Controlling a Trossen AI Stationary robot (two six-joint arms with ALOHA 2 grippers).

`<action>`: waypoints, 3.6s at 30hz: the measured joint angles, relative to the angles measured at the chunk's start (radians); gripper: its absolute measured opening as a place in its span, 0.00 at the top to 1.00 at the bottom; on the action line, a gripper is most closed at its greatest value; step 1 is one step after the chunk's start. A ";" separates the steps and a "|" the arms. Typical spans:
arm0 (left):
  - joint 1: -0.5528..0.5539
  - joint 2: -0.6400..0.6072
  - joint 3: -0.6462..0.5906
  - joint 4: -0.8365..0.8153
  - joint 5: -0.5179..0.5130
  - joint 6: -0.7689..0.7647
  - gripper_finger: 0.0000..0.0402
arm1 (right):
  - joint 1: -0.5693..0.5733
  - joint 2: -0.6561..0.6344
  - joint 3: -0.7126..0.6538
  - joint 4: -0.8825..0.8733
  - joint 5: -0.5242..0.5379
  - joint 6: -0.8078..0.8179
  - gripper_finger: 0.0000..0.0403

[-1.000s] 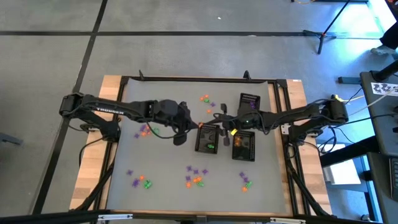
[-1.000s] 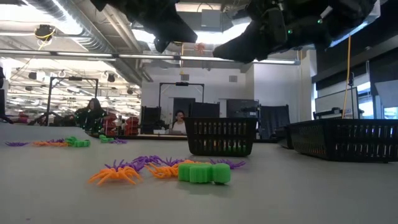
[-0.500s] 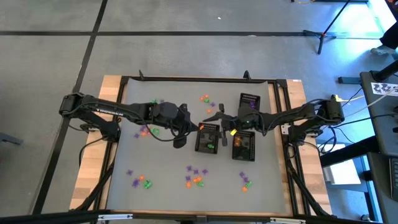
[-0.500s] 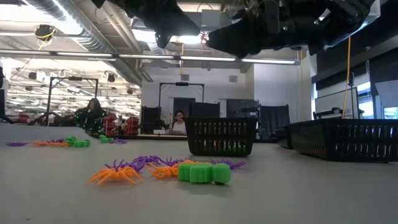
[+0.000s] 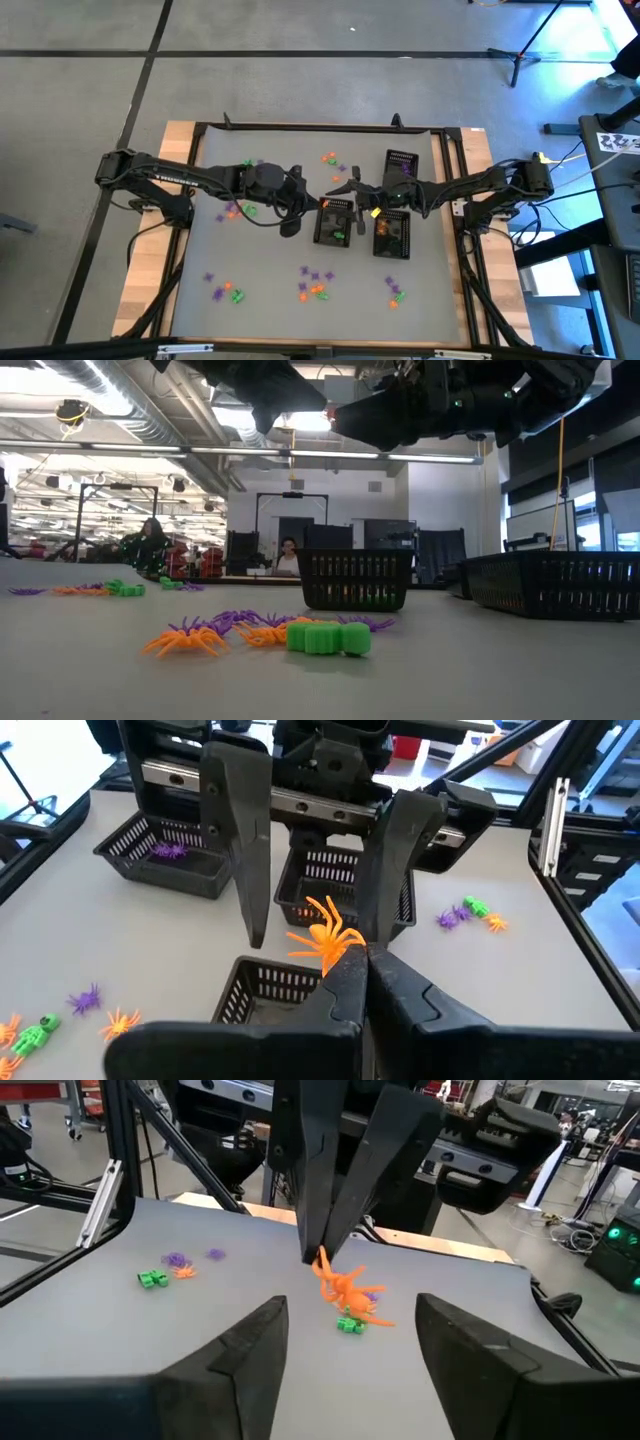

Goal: Sort Halloween decoration
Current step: Put the orange spider toy into the bottom right bin, then put the green skeleton toy into the bottom left bin

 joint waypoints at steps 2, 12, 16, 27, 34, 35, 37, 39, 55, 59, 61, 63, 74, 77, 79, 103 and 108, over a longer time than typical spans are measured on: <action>0.000 0.000 0.000 0.008 0.000 0.000 1.00 | 0.000 0.000 0.000 0.000 -0.017 0.000 0.51; 0.000 0.000 0.000 0.008 0.000 0.001 1.00 | 0.000 0.000 0.000 0.027 -0.078 0.001 0.77; 0.000 0.000 0.000 0.007 0.000 0.001 1.00 | 0.000 0.000 0.000 0.023 -0.077 0.001 0.86; 0.000 0.000 0.000 0.006 -0.102 -0.014 0.99 | 0.000 0.000 0.000 0.006 -0.065 0.000 0.97; 0.001 0.000 0.000 -0.024 -0.228 -0.024 0.85 | 0.000 -0.046 0.000 -0.148 0.002 -0.003 0.98; 0.001 0.000 0.000 -0.025 -0.235 -0.023 0.82 | 0.000 -0.061 0.000 -0.188 0.011 -0.003 0.98; 0.002 0.000 0.000 -0.036 -0.239 -0.011 0.77 | 0.000 -0.099 0.000 -0.288 0.033 -0.003 0.98; 0.002 0.000 0.000 -0.052 -0.259 -0.003 0.73 | 0.001 -0.141 0.000 -0.405 0.043 0.003 0.98; 0.044 0.000 0.000 -0.333 -0.535 -0.181 0.69 | 0.001 -0.315 0.000 -1.256 0.044 0.362 0.98; 0.055 0.000 0.000 -0.340 -0.536 -0.190 0.69 | 0.001 -0.313 0.000 -1.281 0.044 0.374 0.95; 0.056 0.000 0.000 -0.339 -0.536 -0.188 0.69 | 0.001 -0.313 0.000 -1.276 0.044 0.376 0.92; 0.056 0.000 0.000 -0.339 -0.548 -0.183 0.69 | 0.001 -0.312 0.000 -1.265 0.044 0.376 0.89; 0.070 0.000 0.000 -0.385 -0.607 -0.159 0.69 | 0.001 -0.312 0.000 -1.232 0.064 0.376 0.63; 0.118 0.000 0.000 -0.456 -0.616 -0.155 0.69 | 0.001 -0.312 0.000 -1.193 0.065 0.375 0.61; 0.175 0.000 0.000 -0.509 -0.574 -0.156 0.69 | 0.001 -0.312 0.000 -1.153 0.065 0.369 0.60; 0.766 0.146 0.000 -0.736 -0.278 -0.164 0.69 | 0.000 -0.312 0.000 -0.776 0.119 0.203 0.61; 0.766 0.227 0.000 -0.733 -0.278 -0.166 0.69 | 0.000 -0.312 0.000 -0.777 0.119 0.203 0.61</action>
